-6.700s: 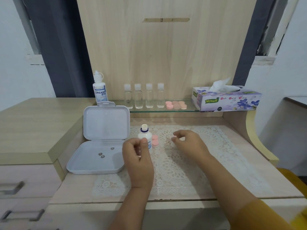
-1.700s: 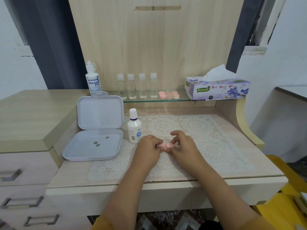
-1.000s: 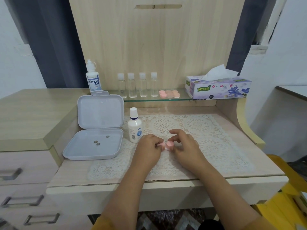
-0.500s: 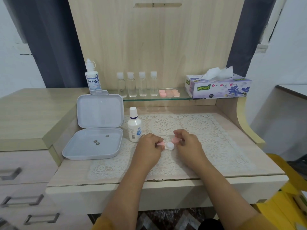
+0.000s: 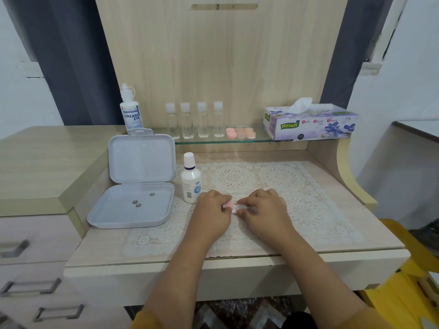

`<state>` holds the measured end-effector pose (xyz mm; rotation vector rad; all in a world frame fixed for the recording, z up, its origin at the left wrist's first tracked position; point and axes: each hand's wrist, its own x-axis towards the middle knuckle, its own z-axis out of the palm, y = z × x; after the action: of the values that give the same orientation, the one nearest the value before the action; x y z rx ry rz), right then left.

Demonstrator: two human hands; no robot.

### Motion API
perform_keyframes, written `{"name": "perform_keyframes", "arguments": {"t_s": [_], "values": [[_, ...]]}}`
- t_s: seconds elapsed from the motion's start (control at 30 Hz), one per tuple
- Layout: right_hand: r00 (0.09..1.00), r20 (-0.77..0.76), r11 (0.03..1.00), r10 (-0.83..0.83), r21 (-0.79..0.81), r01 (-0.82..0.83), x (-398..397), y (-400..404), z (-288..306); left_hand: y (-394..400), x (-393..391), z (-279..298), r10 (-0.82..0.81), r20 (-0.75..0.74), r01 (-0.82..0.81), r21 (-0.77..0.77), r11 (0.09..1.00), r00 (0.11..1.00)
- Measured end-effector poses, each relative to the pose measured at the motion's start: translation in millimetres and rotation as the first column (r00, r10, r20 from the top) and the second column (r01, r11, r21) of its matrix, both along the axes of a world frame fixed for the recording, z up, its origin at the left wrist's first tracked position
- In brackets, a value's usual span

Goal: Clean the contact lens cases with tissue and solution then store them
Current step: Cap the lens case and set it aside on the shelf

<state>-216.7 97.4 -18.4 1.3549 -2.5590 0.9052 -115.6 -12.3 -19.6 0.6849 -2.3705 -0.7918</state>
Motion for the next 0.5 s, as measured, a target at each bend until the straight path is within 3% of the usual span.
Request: {"name": "perform_keyframes", "arguments": {"t_s": [0.37,0.5], "values": [[1.0,0.004,1.0,0.02,-0.002,-0.02,-0.2,-1.7,0.6,0.4,-2.2,-0.2,0.047,0.053,-0.042,-0.088,0.995,0.998],[1.0,-0.008,1.0,0.024,0.013,-0.024,0.5,-1.9,1.5,-0.3,-3.1,0.9,0.106,0.043,-0.105,-0.038,0.994,0.993]]}}
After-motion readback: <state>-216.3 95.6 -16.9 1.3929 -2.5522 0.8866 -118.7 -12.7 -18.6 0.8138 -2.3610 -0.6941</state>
